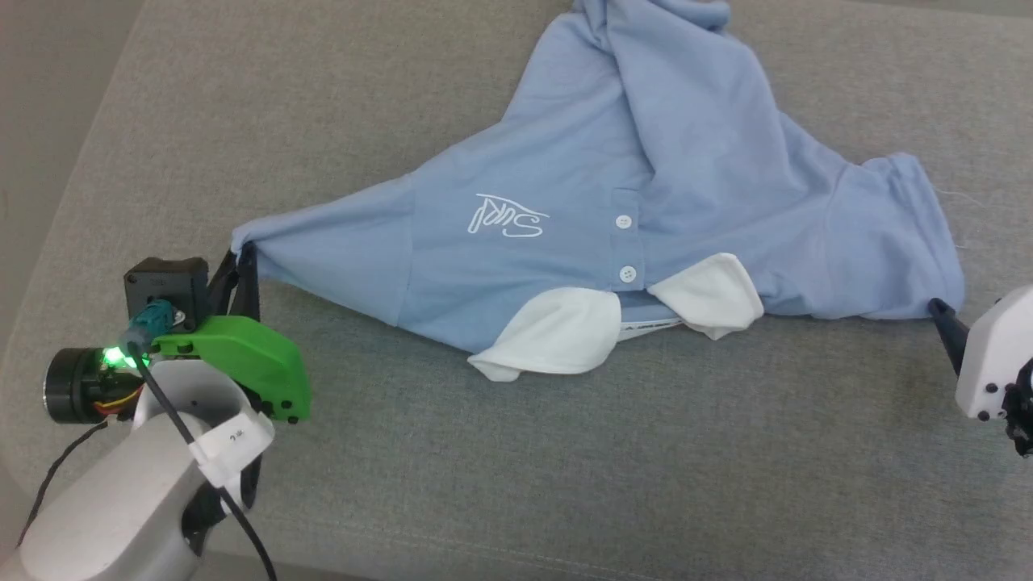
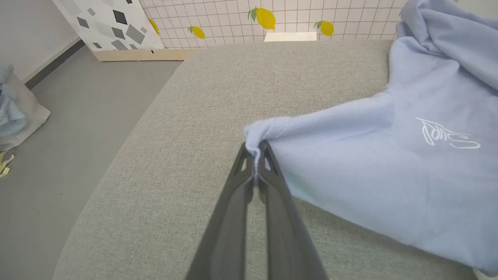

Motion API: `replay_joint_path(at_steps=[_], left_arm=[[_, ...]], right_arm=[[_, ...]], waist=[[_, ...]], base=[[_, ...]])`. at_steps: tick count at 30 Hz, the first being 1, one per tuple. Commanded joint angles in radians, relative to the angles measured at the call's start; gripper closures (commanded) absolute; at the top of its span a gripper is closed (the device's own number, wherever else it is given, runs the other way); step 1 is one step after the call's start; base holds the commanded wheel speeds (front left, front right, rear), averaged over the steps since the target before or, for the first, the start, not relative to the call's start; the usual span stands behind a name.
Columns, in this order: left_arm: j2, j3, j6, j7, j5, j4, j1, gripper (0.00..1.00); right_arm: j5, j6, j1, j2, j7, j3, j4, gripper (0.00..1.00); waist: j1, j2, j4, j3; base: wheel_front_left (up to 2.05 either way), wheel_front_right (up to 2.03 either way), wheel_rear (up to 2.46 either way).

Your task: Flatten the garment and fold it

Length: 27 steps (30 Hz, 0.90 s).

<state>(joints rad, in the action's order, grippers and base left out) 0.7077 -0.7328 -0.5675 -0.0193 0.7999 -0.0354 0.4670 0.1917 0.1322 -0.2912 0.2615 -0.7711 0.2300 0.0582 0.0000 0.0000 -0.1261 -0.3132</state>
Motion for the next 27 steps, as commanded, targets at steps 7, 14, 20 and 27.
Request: replay_joint_path(at_steps=[7,14,20,27], left_arm=[[-0.023,-0.015,0.018,-0.005,-0.011,0.003,0.030,1.00],[-0.026,-0.014,0.025,-0.010,-0.009,0.013,0.039,1.00],[-0.026,-0.019,0.034,-0.012,-0.006,0.031,0.037,1.00],[0.006,-0.017,0.052,-0.013,-0.002,0.030,0.026,1.00]], right_arm=[[-0.044,-0.002,-0.042,0.005,-0.030,-0.016,0.084,0.00],[-0.018,-0.002,-0.008,0.024,-0.067,-0.102,0.109,0.55],[0.011,-0.002,-0.007,0.066,-0.012,-0.136,0.103,1.00],[0.110,-0.002,-0.019,0.157,0.054,-0.138,0.031,1.00]], waist=[[0.0000,0.0000,-0.035,-0.044],[0.0000,0.0000,-0.040,-0.067],[0.0000,0.0000,-0.025,-0.041],[0.0000,0.0000,0.014,0.050]], base=[[0.00,0.00,0.00],[0.00,0.00,0.00],[0.00,0.00,0.00],[0.00,0.00,0.00]])
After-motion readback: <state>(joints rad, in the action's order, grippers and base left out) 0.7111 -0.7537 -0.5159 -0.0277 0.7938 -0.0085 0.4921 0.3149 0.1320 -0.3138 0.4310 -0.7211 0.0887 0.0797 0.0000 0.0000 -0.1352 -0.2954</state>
